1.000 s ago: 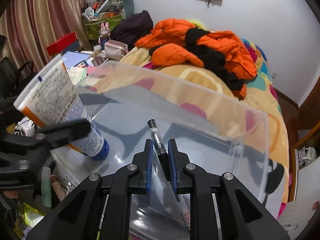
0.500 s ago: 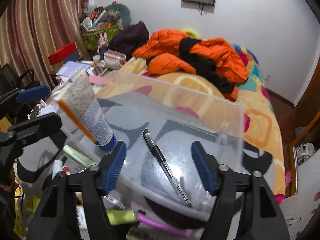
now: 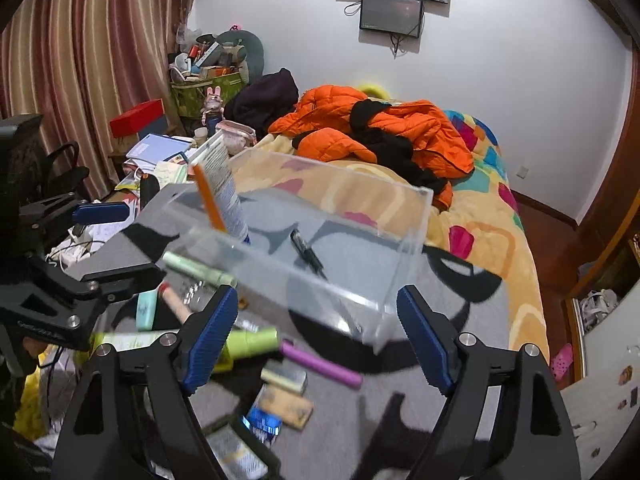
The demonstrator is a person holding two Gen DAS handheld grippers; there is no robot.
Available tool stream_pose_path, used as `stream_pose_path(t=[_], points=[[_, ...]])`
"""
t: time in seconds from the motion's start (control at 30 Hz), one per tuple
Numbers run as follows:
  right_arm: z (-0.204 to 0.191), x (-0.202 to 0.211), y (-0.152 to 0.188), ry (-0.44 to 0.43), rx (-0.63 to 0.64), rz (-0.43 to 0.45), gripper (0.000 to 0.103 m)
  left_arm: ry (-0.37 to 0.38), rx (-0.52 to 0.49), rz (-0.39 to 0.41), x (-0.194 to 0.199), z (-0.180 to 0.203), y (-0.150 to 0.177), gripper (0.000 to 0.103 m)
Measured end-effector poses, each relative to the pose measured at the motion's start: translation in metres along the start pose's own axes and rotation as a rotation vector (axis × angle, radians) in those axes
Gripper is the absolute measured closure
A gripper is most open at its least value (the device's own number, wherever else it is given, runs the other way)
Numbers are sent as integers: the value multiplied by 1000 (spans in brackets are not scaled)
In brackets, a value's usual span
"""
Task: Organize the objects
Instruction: 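Move the left tool to the yellow spray bottle while the right tool approaches the green pump bottle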
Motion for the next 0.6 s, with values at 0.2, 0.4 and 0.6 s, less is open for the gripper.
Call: stream_pose_path(t=[0.2, 0.4, 0.6], points=[[0, 13, 32, -30, -51, -43, 24, 23, 0, -52, 2, 10, 22, 7], [-2, 17, 68, -70, -117, -114, 24, 63, -1, -155, -11, 18, 52, 7], [-14, 23, 88, -137, -151, -143, 24, 110, -47, -207, -17, 34, 70, 7]])
Point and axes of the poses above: each gripper's, at about its wrist camera, not at the fingertips, and x roughly against the way its jaws point, z to its right, y to its underside, the point moved 6 cm from there along -x, roughly the way its jaws point, and after that the axes turned 15 degrees about z, right-handed, at the moved point
